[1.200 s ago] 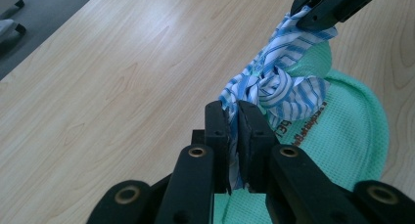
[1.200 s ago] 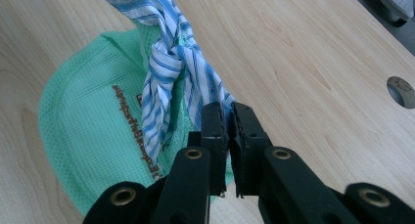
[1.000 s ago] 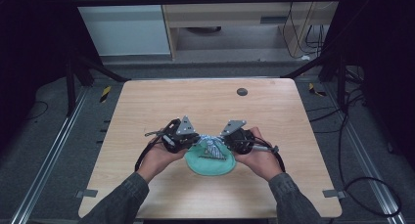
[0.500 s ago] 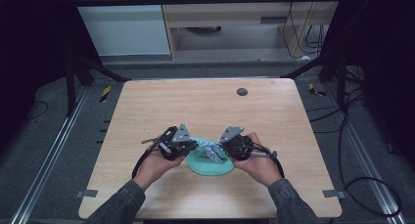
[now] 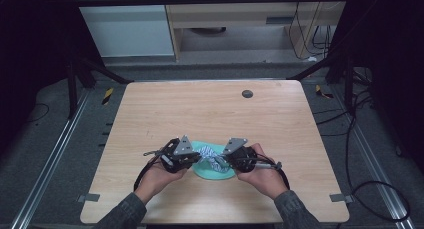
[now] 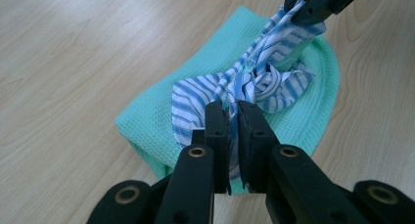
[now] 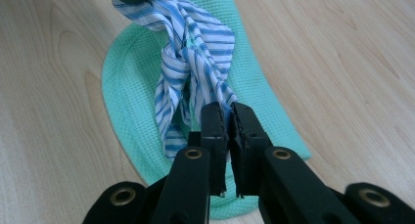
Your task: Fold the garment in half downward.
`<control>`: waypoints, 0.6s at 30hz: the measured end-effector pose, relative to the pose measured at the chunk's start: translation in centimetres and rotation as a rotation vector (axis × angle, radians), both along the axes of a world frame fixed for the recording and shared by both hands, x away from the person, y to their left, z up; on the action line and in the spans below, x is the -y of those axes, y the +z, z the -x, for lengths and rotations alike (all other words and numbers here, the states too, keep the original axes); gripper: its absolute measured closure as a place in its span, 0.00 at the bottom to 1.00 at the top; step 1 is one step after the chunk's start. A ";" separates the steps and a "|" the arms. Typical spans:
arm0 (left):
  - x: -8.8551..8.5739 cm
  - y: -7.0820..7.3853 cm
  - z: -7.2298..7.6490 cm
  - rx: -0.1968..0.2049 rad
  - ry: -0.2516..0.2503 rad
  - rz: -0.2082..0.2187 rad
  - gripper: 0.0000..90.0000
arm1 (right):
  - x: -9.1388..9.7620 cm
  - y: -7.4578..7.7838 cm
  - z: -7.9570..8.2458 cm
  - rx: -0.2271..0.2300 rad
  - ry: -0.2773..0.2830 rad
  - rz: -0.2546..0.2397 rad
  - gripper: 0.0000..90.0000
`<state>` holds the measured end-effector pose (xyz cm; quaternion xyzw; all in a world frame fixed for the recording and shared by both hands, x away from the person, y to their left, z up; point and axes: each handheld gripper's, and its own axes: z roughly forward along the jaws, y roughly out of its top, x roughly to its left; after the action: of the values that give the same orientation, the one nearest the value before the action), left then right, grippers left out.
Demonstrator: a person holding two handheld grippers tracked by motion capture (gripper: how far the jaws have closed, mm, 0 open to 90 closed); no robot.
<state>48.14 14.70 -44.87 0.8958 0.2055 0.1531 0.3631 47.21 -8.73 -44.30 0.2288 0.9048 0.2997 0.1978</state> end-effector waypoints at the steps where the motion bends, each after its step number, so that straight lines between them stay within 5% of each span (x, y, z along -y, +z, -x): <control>1: -0.1 -0.1 0.1 -0.002 -0.002 -0.002 0.93 | 0.0 -0.1 0.0 -0.001 0.003 0.002 0.94; 18: -0.5 -1.9 0.9 -0.024 -0.006 -0.010 0.92 | -0.5 -1.2 1.0 -0.038 0.026 0.010 0.92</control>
<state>47.19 15.24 -46.77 0.9000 0.2063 0.1422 0.3565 46.24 -8.20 -45.50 0.2219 0.9128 0.2932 0.1778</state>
